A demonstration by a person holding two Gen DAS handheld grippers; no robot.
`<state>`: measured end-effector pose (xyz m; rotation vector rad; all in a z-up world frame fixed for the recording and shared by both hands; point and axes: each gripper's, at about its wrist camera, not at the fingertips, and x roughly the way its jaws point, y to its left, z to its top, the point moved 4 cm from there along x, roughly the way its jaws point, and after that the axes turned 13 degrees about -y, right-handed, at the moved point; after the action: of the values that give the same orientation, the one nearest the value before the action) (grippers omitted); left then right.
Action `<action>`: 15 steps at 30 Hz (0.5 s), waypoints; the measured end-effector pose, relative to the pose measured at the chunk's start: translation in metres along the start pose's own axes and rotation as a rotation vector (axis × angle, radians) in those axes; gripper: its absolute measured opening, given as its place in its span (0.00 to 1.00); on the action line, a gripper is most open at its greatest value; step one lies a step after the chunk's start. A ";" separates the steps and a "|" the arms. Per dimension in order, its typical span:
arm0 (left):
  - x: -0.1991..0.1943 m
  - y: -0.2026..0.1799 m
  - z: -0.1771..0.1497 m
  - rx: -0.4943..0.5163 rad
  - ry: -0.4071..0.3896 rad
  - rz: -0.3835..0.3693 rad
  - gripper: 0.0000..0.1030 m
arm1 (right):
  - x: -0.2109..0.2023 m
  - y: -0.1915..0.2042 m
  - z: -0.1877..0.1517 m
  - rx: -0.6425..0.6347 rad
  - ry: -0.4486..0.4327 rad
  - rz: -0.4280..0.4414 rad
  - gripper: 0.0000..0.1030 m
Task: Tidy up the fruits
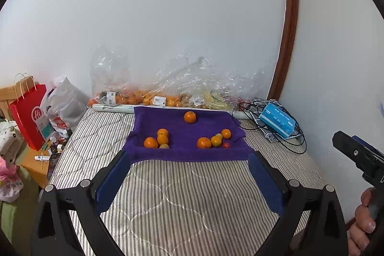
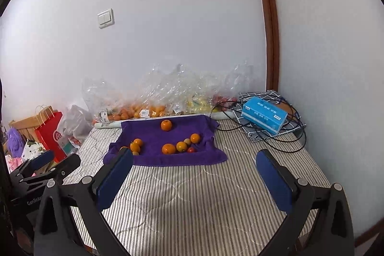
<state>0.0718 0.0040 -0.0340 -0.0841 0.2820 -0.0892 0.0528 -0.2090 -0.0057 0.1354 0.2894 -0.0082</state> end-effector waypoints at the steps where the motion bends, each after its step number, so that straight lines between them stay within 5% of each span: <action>1: -0.001 0.000 0.000 0.002 0.000 0.001 0.96 | -0.001 -0.001 0.000 0.004 0.000 0.000 0.98; 15: -0.001 -0.001 -0.001 0.001 0.007 0.007 0.96 | -0.004 -0.003 -0.003 -0.009 0.003 -0.013 0.98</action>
<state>0.0706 0.0034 -0.0345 -0.0820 0.2888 -0.0829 0.0483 -0.2119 -0.0082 0.1242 0.2929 -0.0198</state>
